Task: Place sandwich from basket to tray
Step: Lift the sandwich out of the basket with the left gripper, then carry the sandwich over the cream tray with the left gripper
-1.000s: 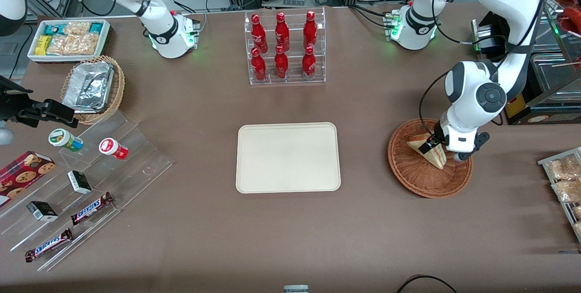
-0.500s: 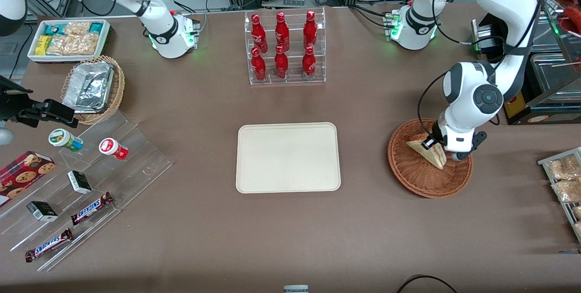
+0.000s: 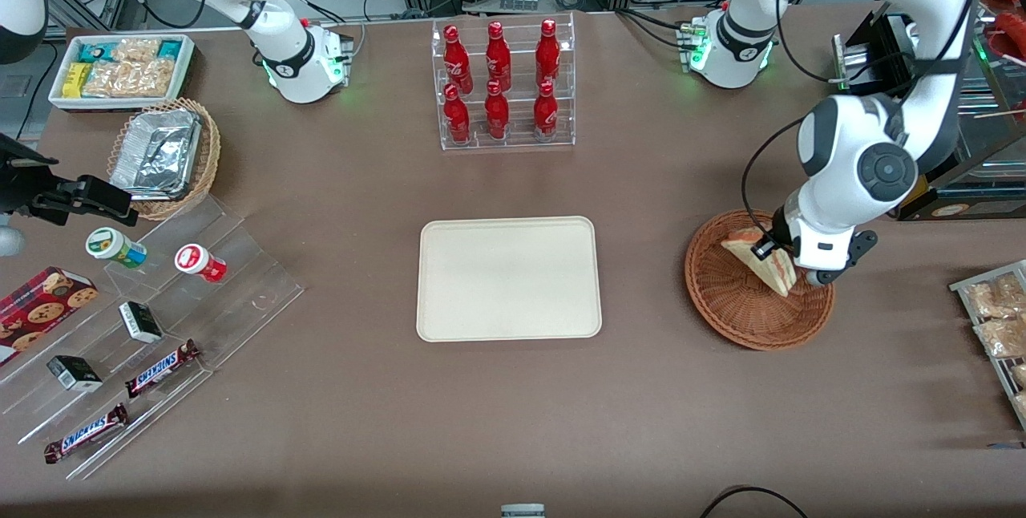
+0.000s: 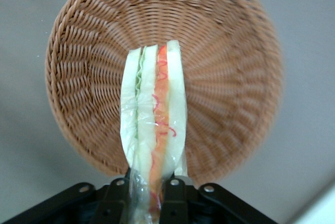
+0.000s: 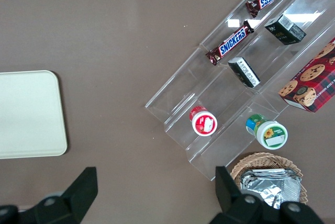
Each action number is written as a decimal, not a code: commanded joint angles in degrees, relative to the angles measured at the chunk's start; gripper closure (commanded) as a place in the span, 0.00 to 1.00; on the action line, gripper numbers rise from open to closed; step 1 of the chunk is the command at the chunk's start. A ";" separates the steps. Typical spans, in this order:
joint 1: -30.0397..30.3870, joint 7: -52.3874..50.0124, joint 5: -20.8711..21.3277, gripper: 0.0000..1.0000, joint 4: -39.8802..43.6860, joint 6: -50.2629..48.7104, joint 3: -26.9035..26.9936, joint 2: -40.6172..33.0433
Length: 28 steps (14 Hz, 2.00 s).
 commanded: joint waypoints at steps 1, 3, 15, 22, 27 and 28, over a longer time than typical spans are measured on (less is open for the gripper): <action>-3.95 0.27 0.24 1.00 7.87 -8.07 -1.95 -0.59; -7.81 0.27 1.03 1.00 11.57 -8.52 -3.10 -0.33; -28.56 -0.26 0.94 1.00 34.95 -7.56 -3.54 24.70; -33.76 -0.44 1.03 1.00 44.54 -3.08 -3.36 35.97; -35.95 -0.61 4.37 1.00 44.72 -1.23 -3.28 38.87; -36.04 -0.70 4.37 1.00 44.63 -1.23 -3.28 38.96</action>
